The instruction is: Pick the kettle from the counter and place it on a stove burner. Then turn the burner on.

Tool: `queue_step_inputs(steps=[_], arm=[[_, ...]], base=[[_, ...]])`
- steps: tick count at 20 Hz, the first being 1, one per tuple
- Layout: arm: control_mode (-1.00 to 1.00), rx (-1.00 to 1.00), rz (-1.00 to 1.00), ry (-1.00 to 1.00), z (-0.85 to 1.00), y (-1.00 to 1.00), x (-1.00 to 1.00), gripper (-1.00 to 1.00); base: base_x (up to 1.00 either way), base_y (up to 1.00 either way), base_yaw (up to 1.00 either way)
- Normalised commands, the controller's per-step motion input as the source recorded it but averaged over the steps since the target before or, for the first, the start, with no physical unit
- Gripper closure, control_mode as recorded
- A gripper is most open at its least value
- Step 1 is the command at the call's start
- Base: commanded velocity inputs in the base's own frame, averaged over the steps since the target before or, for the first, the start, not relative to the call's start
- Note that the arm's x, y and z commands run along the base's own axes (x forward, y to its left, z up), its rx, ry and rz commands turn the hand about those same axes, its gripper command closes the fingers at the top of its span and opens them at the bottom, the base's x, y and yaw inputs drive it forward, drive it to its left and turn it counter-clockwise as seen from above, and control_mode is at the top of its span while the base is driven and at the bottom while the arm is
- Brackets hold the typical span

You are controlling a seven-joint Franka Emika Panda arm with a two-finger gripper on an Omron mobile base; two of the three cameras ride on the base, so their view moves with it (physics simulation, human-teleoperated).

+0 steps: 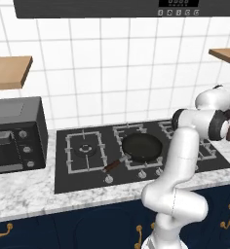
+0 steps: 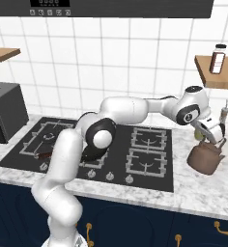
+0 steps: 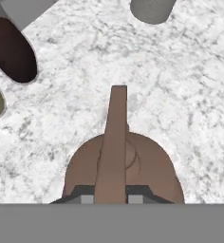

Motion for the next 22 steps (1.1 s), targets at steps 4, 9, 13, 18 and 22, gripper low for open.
queue_step_inputs(steps=[4, 9, 13, 18, 22], arm=[[-1.00, -0.08, -0.11, -0.15, 0.43, 0.85, -0.20, 1.00], [-1.00, -0.15, -0.13, -0.20, 0.47, 1.00, -0.07, 1.00], [-1.00, -0.18, -0.19, -0.15, 0.34, 1.00, -0.01, 1.00], [-1.00, -0.23, -0.18, -0.02, 0.03, 1.00, 0.00, 1.00], [-1.00, -0.27, -0.22, 0.02, -0.02, 0.80, 0.25, 1.00]], base=[[0.00, 0.00, 0.00], [0.00, 0.00, 0.00], [0.00, 0.00, 0.00], [0.00, 0.00, 0.00], [0.00, 0.00, 0.00]])
